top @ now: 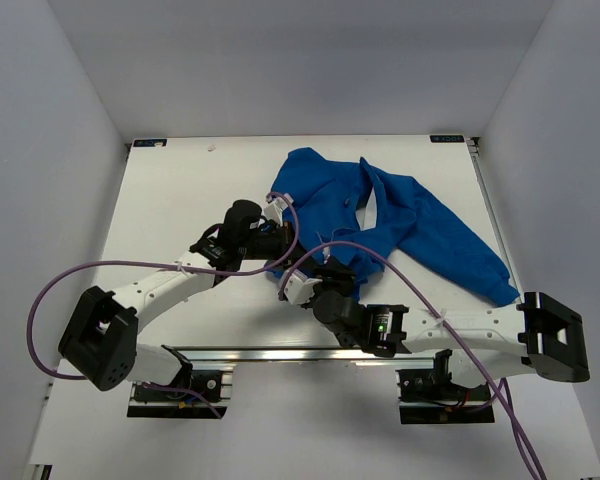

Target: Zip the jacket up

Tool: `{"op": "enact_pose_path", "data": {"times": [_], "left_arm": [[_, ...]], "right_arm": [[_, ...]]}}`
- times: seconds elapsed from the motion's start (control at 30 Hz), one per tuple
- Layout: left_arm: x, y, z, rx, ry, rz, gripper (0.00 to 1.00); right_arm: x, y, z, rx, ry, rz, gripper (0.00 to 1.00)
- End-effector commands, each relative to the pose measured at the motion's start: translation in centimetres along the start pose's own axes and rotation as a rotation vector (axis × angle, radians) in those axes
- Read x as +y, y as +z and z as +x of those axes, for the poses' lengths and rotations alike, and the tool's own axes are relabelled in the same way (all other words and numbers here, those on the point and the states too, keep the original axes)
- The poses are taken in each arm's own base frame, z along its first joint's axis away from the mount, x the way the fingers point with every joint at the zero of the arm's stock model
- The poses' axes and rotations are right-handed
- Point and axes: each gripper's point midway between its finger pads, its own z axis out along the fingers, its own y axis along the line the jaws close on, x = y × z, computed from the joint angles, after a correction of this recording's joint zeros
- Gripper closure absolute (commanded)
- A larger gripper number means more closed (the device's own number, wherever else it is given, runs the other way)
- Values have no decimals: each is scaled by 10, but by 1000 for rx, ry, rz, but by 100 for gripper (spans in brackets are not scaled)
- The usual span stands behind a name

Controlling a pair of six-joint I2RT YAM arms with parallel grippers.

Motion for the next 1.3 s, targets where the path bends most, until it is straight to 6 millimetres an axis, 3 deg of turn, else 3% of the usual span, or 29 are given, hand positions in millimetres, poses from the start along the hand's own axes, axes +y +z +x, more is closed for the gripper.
{"op": "enact_pose_path", "data": {"times": [0.0,0.2,0.43,0.57,0.63,0.8,0.93,1.03,1.13,1.27], "left_arm": [[-15,-9,-2,-22,34,44,100],[-13,-9,-3,-24,34,35,100],[-9,-7,-1,-21,32,30,100],[-10,-7,0,-18,33,33,100],[-11,-7,-1,-20,38,34,100],[-11,-7,-3,-19,42,32,100],[-11,-5,-4,-16,39,31,100],[-11,-5,-5,-19,41,32,100],[-11,-5,-5,-17,40,29,100],[-9,-3,-5,-11,37,26,100]], "right_arm": [[-9,3,-7,-16,65,29,46],[-14,-2,-17,-49,156,2,54],[-15,-10,-30,-103,267,-101,53],[-22,-9,-31,-110,313,-92,82],[-26,-6,-31,-109,333,-90,89],[-20,-5,-30,-107,342,-142,79],[-1,-10,-27,-104,275,-253,51],[7,-15,-24,-116,216,-300,40],[8,-17,-28,-135,199,-307,32],[9,-9,-20,-91,150,-238,29]]}}
